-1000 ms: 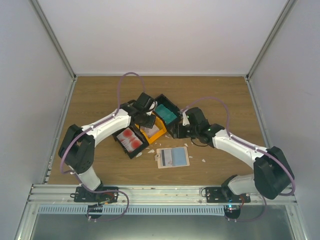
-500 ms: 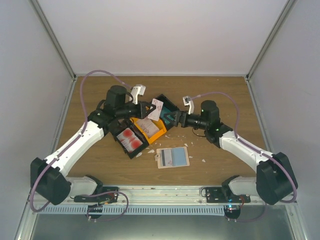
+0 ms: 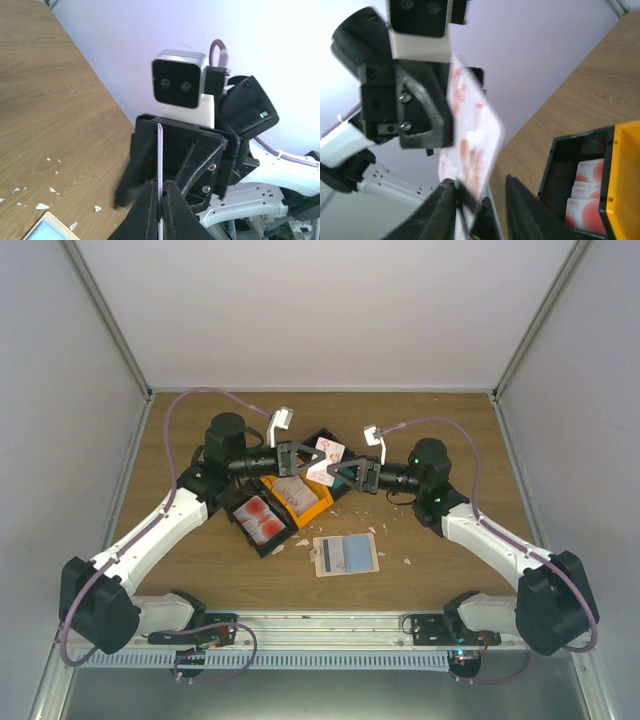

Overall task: Put the credit cards into the card holder
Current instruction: Pick up the credit card from the storage box.

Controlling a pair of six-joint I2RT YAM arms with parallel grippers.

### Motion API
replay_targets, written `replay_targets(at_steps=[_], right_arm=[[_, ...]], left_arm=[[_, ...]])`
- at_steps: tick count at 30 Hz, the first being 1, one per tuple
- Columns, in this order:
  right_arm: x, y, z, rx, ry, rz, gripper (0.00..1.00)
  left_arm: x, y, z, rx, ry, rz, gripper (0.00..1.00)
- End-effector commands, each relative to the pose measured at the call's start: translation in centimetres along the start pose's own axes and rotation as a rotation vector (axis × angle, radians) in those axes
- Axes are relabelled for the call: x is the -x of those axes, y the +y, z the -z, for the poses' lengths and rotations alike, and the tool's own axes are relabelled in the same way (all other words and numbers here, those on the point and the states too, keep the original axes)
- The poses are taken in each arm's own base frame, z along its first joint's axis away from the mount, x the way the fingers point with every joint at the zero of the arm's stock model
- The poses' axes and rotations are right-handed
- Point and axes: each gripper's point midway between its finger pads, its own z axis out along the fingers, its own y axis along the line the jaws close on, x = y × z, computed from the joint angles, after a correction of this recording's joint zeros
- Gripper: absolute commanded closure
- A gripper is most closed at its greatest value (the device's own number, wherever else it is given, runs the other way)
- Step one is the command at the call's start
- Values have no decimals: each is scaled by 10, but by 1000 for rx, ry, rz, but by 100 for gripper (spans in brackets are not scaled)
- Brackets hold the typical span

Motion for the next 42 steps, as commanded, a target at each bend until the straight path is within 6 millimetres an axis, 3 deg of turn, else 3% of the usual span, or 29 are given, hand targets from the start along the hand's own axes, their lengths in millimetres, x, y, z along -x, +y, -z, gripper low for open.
replay_targets(at_steps=[1, 3, 8, 10, 14, 17, 22, 34, 42], right_arm=[[16, 17, 1, 48, -27, 42, 83], [20, 20, 2, 49, -41, 50, 98], [24, 30, 8, 67, -56, 87, 99], [24, 34, 11, 87, -54, 94, 99], [20, 44, 17, 138, -42, 106, 99], [15, 50, 18, 173, -21, 116, 100], [12, 53, 18, 188, 3, 125, 99], [10, 41, 15, 154, 14, 98, 100], [10, 36, 14, 133, 16, 89, 100]], left_arm=[[6, -21, 4, -88, -19, -40, 97], [7, -21, 6, -77, -26, -45, 91], [13, -11, 17, 20, -82, -56, 62], [16, -8, 24, 45, -111, -68, 55], [17, -2, 35, 64, -133, -79, 53], [7, 5, 33, 66, -87, -64, 54], [-4, -6, 27, -42, -19, -86, 54], [1, -1, 28, 7, -45, -104, 54], [3, -7, 32, 1, -67, -125, 42]])
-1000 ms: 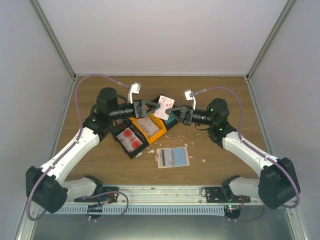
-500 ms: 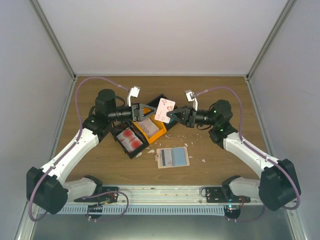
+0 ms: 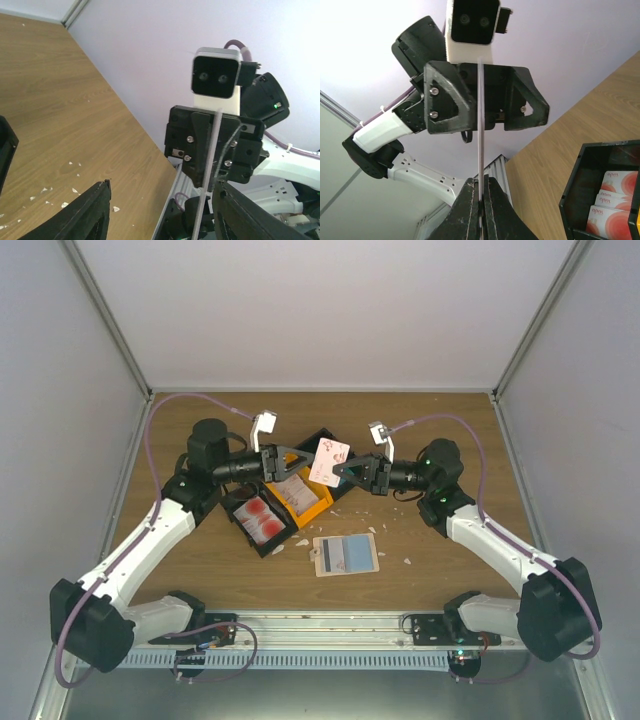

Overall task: Put the credit cards into the card holder
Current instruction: Pick up the credit card from the storage box.

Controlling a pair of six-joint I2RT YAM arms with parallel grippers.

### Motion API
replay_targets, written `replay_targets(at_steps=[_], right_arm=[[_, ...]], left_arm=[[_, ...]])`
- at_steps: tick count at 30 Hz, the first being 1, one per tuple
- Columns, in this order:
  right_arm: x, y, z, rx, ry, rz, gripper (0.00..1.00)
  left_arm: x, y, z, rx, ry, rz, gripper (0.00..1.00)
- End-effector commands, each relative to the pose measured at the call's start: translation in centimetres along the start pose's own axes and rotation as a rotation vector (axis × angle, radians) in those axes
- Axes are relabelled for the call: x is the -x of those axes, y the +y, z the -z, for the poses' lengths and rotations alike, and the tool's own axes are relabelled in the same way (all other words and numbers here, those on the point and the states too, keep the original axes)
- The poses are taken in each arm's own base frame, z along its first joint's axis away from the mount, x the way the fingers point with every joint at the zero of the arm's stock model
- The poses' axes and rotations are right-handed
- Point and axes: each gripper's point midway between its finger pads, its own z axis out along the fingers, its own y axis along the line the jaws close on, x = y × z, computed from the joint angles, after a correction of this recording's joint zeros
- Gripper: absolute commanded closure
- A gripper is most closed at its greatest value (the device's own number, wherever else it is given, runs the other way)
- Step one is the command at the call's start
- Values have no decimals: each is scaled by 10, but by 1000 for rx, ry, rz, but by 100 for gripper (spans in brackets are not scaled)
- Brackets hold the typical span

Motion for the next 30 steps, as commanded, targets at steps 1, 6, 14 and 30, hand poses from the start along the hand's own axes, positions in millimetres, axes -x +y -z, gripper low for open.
replay_targets(at_steps=[1, 6, 14, 30], right_arm=[[3, -3, 2, -11, -6, 16, 100], [1, -1, 2, 0, 6, 19, 100], [-2, 2, 3, 9, 11, 19, 100], [-5, 0, 0, 32, 36, -5, 100]], left_arm=[[3, -12, 4, -44, -15, -53, 43], [-6, -13, -1, -85, 32, -51, 42], [-9, 0, -8, -47, 47, -26, 67], [-33, -18, -22, -185, 176, -43, 70]])
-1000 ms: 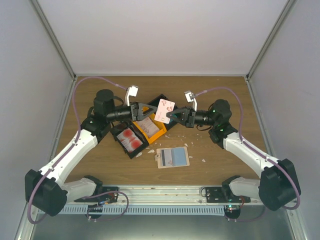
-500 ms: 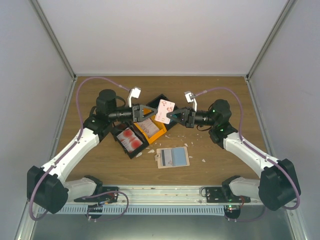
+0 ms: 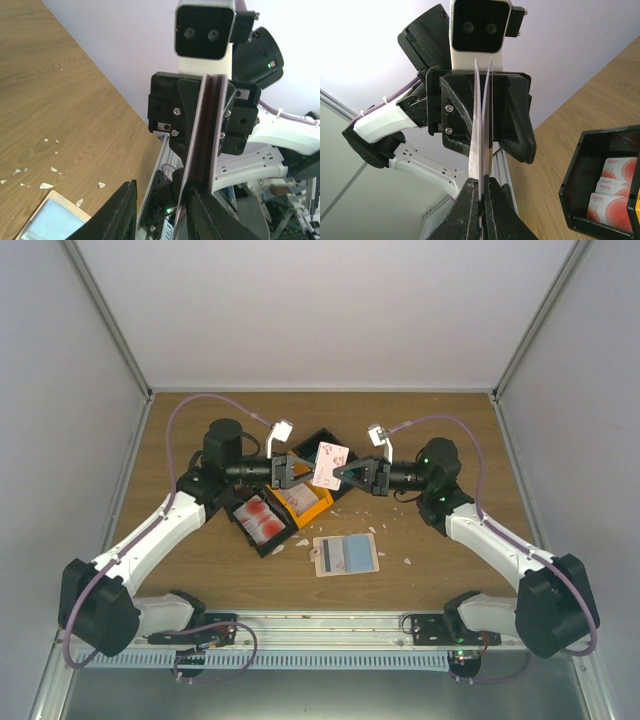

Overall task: Put the credit cards into the card holder
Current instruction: Pick up the credit card from the storage box.

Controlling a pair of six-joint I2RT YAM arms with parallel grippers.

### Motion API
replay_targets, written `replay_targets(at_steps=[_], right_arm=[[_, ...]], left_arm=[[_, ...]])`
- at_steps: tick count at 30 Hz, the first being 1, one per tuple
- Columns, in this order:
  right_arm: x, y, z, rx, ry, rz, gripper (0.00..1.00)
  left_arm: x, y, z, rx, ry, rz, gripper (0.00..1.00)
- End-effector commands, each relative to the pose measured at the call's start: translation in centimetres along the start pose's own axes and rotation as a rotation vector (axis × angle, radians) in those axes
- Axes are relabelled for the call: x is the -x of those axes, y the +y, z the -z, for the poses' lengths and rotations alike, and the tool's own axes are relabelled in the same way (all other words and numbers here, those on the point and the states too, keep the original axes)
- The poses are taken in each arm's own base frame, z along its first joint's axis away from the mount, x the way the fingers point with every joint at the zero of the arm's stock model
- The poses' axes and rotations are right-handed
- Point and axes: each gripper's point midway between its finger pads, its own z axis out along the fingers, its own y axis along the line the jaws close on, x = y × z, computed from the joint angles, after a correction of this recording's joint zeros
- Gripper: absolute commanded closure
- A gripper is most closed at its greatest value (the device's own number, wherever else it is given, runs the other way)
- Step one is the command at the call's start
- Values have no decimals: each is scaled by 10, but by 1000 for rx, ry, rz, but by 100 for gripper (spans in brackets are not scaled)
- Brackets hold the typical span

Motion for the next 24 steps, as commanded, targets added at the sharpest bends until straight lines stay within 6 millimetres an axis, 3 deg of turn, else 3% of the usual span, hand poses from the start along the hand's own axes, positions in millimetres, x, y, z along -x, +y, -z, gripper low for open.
replay_targets(at_steps=[1, 6, 7, 11, 16, 24], right_arm=[[3, 7, 0, 29, 2, 31, 100], [5, 1, 0, 2, -16, 7, 99], [5, -1, 0, -8, -22, 4, 97], [5, -10, 8, -44, -54, -17, 95], [3, -13, 24, -54, -81, -23, 96], [2, -10, 32, -64, -90, 13, 100]], left_arm=[[-5, -20, -7, -94, 46, -57, 73], [-1, -30, -5, -134, 41, -60, 98], [2, -29, -5, -122, 32, -60, 100], [15, -19, 5, -42, -40, -45, 100], [30, -12, 31, 4, -140, -19, 100], [35, -6, 46, 45, -191, -8, 100]])
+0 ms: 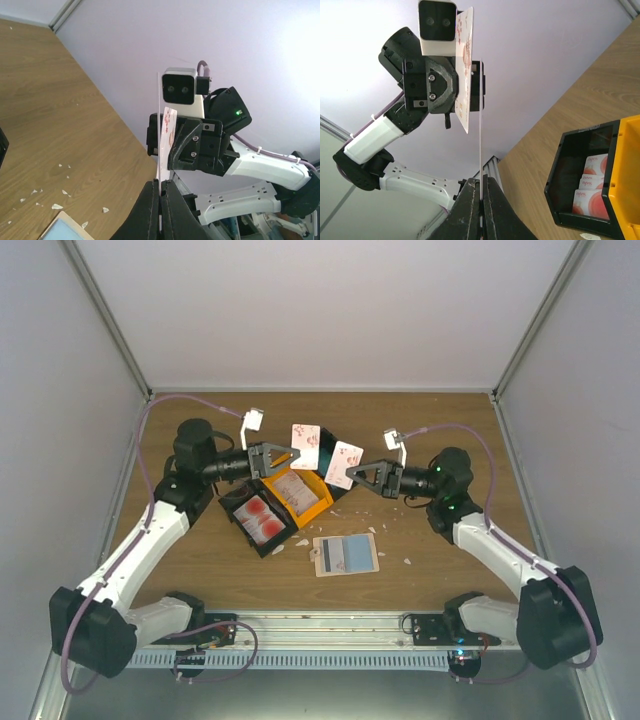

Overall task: Put the credit cards into the card holder
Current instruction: Pick up the credit card from the storage box, then insert the credit card into the card holder.

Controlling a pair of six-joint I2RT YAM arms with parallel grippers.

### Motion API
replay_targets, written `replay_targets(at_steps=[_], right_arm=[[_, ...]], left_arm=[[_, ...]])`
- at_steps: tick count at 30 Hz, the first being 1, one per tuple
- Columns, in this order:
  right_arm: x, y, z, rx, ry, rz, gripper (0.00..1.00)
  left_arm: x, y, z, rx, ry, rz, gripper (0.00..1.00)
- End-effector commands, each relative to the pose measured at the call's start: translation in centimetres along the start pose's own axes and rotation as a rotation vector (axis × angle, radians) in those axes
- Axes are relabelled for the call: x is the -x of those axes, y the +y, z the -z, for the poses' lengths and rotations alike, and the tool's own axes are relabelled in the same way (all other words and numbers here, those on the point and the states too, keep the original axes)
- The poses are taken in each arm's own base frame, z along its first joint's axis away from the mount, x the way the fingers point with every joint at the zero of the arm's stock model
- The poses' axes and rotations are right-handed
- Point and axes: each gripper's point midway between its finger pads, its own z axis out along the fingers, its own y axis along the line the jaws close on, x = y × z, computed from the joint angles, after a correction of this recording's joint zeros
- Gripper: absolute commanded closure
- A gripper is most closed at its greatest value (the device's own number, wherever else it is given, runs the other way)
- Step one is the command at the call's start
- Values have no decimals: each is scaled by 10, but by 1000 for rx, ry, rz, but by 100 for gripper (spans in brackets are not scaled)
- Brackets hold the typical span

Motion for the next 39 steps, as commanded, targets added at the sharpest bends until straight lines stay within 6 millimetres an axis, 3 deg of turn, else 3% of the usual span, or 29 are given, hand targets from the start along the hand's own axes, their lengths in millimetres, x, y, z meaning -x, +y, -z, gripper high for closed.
replay_targets(at_steps=[1, 6, 9, 12, 16, 21, 24, 30, 39], right_arm=[[4, 2, 7, -26, -20, 47, 100], [-8, -57, 22, -333, -1, -6, 100], [-26, -94, 44, -574, 41, -42, 99], [-47, -111, 66, -733, 92, -71, 99], [-86, -119, 84, -810, 198, -137, 100], [-143, -112, 77, -644, 321, -257, 99], [-155, -107, 67, -557, 359, -299, 99], [-181, -125, 62, -559, 418, -392, 99], [-212, -140, 45, -559, 502, -442, 99]], left_arm=[[4, 4, 4, 28, -40, -18, 100], [-20, 37, 1, 187, -16, 34, 100], [-51, 56, -11, 284, -6, 86, 100], [-99, 76, -26, 380, 16, 176, 100], [-156, 85, -48, 393, 41, 266, 100], [-202, 107, -54, 511, 94, 300, 100], [-216, 115, -47, 603, 123, 298, 100], [-241, 129, -22, 689, 155, 336, 100], [-259, 139, -3, 710, 177, 340, 100]])
